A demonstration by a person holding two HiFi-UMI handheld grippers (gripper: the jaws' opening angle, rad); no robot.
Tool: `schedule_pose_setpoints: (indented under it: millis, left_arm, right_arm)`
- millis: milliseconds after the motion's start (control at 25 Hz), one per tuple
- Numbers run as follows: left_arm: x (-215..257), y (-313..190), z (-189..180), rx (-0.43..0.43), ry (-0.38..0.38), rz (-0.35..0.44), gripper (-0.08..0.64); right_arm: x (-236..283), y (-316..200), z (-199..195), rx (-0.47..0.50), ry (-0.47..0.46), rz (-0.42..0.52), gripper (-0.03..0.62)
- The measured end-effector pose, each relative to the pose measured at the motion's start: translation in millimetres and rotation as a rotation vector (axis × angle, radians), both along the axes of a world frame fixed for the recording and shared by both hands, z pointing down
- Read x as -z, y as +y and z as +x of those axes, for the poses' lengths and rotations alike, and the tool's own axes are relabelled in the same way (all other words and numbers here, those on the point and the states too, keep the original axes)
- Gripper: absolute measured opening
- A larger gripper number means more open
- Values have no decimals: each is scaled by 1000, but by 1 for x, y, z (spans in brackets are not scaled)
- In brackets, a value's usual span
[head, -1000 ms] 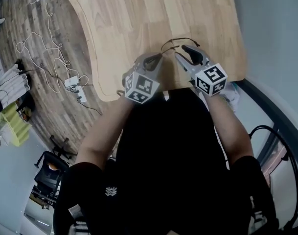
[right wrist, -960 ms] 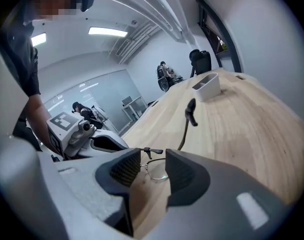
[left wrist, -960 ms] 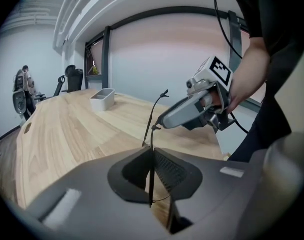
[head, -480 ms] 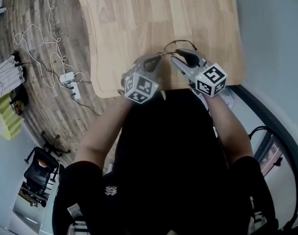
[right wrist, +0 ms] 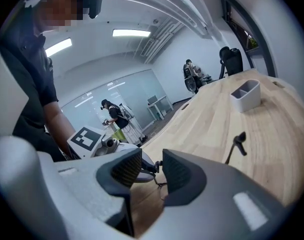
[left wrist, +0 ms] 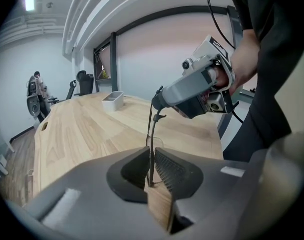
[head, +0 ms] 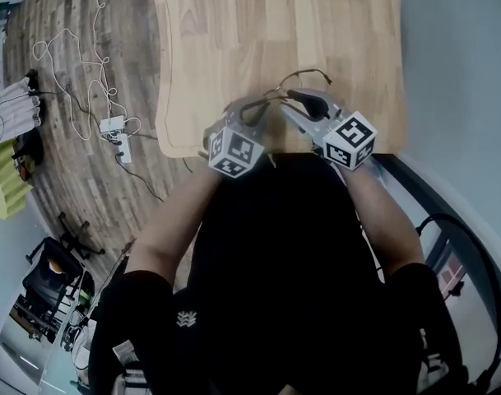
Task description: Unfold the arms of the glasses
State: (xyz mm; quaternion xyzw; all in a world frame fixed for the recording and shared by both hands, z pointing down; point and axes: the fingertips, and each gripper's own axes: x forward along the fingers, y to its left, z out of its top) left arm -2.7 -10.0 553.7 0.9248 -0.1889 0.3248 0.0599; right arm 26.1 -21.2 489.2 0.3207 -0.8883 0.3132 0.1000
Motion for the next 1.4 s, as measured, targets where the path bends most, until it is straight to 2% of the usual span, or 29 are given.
schedule_pose_setpoints:
  millis: [640,1000,1160,1280,1400]
  left_arm:
    - [21,46,-74,260,-17,44,51]
    - [48,61,-112,436,13,90,51]
    - [62,60,-122,496,37,113,51]
    - [87,48,-128,564,104,143,49]
    - [116,33,-135,640,177,176,40]
  right_arm:
    - [22,44,-64,237,-37,47,132]
    - [26,63,-86,329,-32,51,132]
    - [30,60,-81,308,-42,71,132]
    - [42,48,-62,248,-41,117,132]
    - [52,33,-25,174,78,233,132]
